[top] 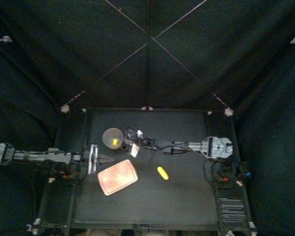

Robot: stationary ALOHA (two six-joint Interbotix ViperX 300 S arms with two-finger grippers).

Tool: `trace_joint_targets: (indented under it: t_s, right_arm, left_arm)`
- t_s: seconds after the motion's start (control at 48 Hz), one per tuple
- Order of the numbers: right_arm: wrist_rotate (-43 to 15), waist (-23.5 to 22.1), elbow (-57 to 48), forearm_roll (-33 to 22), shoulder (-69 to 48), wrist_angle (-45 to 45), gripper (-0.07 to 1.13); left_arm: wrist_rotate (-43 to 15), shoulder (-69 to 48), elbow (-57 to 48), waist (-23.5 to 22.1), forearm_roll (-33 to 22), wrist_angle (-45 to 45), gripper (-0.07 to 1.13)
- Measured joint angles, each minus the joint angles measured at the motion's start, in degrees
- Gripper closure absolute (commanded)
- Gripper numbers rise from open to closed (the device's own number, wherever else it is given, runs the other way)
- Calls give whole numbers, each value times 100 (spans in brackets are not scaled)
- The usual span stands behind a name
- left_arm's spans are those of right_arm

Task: Pick the yellow can then place it in the grey bowl
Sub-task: Drop yellow can in the grey bowl and return to neutral

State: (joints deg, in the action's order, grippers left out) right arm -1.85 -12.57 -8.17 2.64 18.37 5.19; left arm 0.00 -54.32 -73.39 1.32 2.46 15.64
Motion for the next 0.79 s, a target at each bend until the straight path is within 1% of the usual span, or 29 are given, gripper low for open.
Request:
trace_joint_targets:
  t_s: [0.125,0.396,0.521,0.667,0.792]
  right_arm:
    - [0,105,-712,62,-422,439,16]
    - [0,439,-2162,378,-1389,1617,16]
    - [18,598,-2707,396,-1793,2162,16]
    - [9,659,-3270,457,-2215,2602,16]
    - [0,686,-3665,589,-2549,2804,16]
  left_arm:
    - [0,0,-9,0,-9,0,103]
    - [0,0,-70,0,-18,0,103]
    - [9,-9,-70,0,-18,0,103]
    - [0,0,-123,9,-18,0,103]
    - [9,0,-202,18,-26,0,103]
